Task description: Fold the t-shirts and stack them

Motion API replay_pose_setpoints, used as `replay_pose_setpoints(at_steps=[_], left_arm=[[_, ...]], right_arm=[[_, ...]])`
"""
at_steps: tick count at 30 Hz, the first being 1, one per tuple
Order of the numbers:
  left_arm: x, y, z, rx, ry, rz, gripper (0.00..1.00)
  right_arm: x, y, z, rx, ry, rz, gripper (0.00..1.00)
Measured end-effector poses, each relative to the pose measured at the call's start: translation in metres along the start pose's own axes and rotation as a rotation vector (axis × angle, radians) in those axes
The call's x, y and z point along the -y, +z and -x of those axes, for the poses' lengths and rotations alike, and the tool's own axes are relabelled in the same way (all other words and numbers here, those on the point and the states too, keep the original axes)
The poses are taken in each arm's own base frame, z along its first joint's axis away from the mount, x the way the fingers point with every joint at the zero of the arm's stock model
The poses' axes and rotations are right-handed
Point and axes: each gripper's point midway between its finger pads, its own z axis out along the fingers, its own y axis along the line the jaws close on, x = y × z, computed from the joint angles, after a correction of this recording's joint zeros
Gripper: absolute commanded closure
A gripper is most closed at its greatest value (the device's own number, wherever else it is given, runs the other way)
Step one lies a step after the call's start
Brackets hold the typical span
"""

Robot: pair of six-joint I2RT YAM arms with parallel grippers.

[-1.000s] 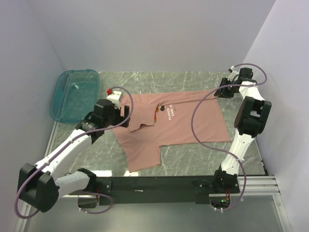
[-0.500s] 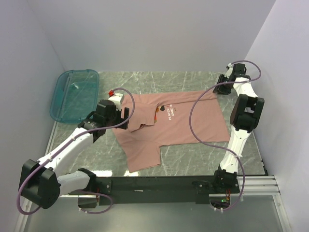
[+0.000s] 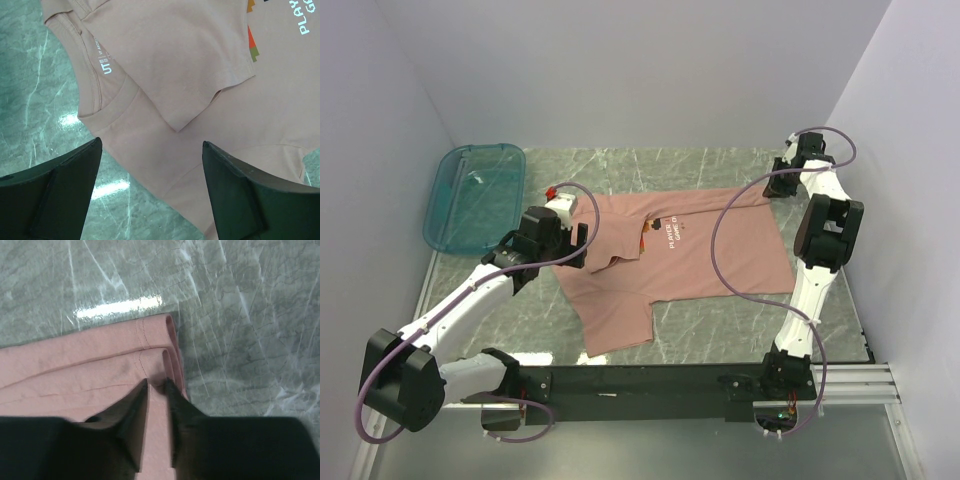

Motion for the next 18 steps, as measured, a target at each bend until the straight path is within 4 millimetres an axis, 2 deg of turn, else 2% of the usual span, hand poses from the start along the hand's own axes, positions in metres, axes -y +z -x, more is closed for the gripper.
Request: replay_pose_setpoints(at_steps=[9, 18], left_arm=[[0.0000, 0.0004, -0.0004, -0.002, 0.000, 0.000, 0.14], [0.0001, 0.0004, -0.0006, -0.002, 0.000, 0.000, 0.14]], right_arm=[[-0.0008, -0.0006, -0.0037, -0.015, -0.004, 0.006, 0.96], [0.0028, 0.0014, -0.0089, -0.023, -0.025, -0.004, 0.99]])
